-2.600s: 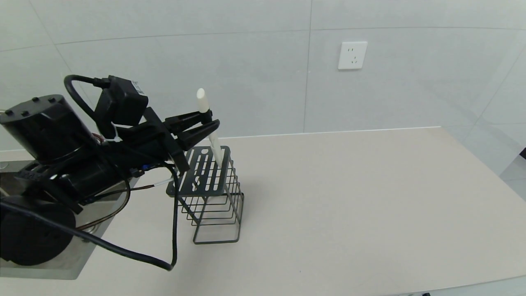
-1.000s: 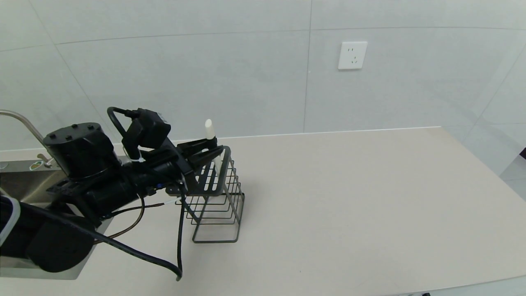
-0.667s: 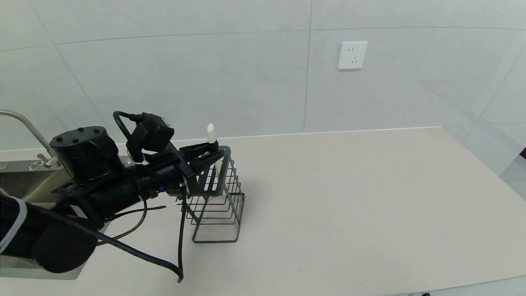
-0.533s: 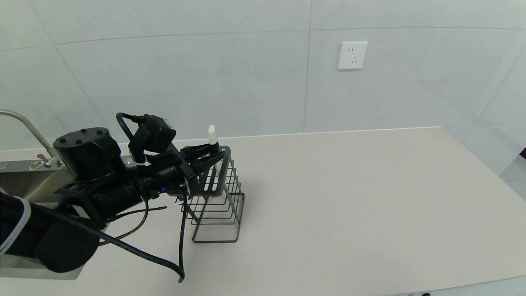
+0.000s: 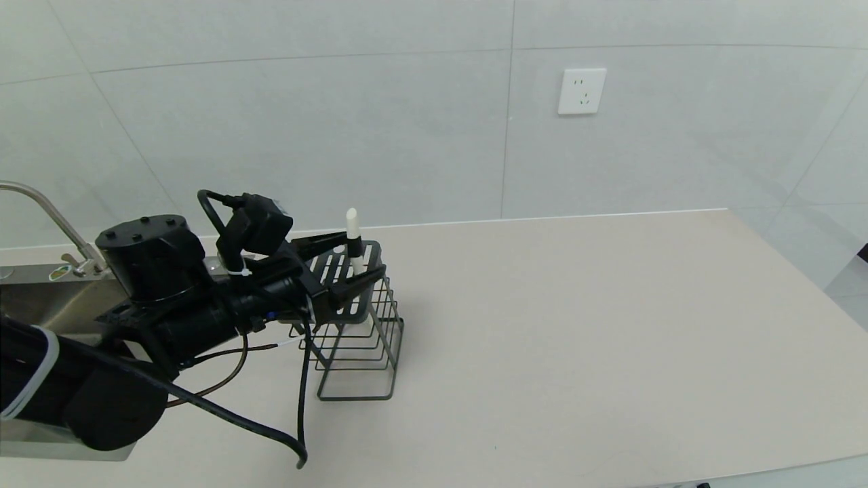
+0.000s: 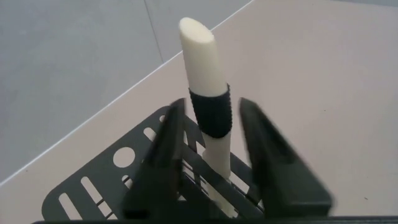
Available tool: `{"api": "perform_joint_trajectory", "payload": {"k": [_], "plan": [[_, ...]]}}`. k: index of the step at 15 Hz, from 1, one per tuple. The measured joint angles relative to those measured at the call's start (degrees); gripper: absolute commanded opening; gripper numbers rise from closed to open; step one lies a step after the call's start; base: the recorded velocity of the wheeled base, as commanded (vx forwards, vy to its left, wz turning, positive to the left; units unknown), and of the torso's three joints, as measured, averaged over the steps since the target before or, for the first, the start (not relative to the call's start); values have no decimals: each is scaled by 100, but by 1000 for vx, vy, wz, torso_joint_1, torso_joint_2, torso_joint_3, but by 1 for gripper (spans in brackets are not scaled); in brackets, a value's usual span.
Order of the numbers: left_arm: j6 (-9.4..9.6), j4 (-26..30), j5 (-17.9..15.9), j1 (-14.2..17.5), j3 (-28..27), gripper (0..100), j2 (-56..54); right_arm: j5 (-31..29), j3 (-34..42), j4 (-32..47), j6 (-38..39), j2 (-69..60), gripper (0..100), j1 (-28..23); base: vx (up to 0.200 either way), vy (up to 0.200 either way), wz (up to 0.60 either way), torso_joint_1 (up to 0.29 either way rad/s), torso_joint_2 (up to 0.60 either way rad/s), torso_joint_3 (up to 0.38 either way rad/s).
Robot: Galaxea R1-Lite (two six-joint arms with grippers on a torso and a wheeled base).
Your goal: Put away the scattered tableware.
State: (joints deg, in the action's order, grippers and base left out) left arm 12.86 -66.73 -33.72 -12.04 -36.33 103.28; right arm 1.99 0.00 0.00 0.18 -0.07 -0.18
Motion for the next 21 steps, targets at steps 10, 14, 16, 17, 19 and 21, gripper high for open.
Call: {"api": "perform_joint_trajectory", "payload": {"k": [10,14,16,17,19,21], "plan": [[-96,-243,-5,124,297,100,-651,1,0,0,0,0,0,0,0,0,0,0,0,0],[-101,-244,-52,375,1182,100,-2274,0,0,0,0,0,0,0,0,0,0,0,0,0],[-184,-216,-74,439,1822,100,-3305,0,0,0,0,0,0,0,0,0,0,0,0,0],[-244,-126,-79,456,2189,100,-3889,0,0,0,-2,2,0,0,0,0,0,0,0,0],[-389,323,-57,489,2734,100,-5003,0,0,-5,-13,2,0,0,0,0,0,0,0,0],[-569,1336,35,544,3043,100,-6229,1,0,-5,-13,5,0,0,0,0,0,0,0,0]]}}
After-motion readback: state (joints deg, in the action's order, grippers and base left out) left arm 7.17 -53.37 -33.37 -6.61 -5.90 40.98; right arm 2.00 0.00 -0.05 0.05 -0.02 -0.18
